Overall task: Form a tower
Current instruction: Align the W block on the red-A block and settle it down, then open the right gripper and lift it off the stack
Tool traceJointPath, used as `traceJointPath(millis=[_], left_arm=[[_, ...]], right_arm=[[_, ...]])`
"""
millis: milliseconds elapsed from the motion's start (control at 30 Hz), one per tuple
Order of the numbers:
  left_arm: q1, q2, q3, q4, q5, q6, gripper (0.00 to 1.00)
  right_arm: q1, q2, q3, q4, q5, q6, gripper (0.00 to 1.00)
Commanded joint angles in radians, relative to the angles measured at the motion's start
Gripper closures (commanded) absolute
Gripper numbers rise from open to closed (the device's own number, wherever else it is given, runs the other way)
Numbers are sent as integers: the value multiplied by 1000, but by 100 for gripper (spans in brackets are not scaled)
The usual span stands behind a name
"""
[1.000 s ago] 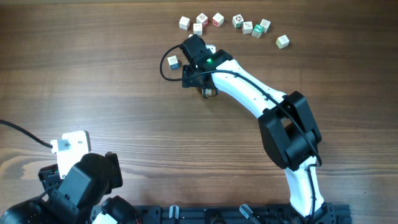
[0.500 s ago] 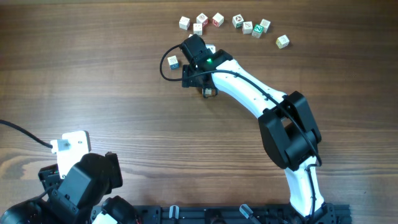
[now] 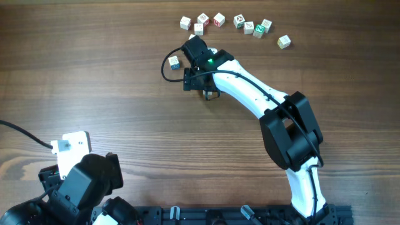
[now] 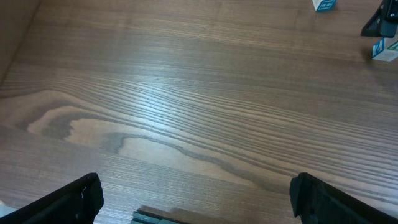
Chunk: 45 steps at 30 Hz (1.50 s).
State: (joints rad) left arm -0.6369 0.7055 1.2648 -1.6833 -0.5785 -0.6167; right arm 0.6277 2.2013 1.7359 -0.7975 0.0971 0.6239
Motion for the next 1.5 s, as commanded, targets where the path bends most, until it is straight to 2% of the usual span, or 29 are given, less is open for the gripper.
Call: traceJointPath(millis=[0, 200, 333, 600, 933, 1167, 1367, 1467], left_arm=[[0, -3, -3, 1, -10, -20, 0], [0, -3, -3, 1, -10, -20, 0], [0, -3, -3, 1, -10, -20, 0], [0, -3, -3, 1, -10, -20, 0], [0, -3, -3, 1, -10, -20, 0], [0, -3, -3, 1, -10, -20, 0], [0, -3, -3, 1, -10, -20, 0], [0, -3, -3, 1, -10, -20, 0]], right_arm=[[-5, 21, 11, -30, 18, 57, 11], [-7, 24, 10, -51, 39, 58, 29], [-7, 30, 10, -62, 45, 57, 33], [-7, 47, 8, -52, 53, 49, 32], [-7, 49, 8, -56, 60, 37, 58], [-7, 49, 8, -57, 60, 37, 68], [-7, 49, 8, -57, 60, 37, 68], [-7, 49, 8, -57, 60, 37, 46]])
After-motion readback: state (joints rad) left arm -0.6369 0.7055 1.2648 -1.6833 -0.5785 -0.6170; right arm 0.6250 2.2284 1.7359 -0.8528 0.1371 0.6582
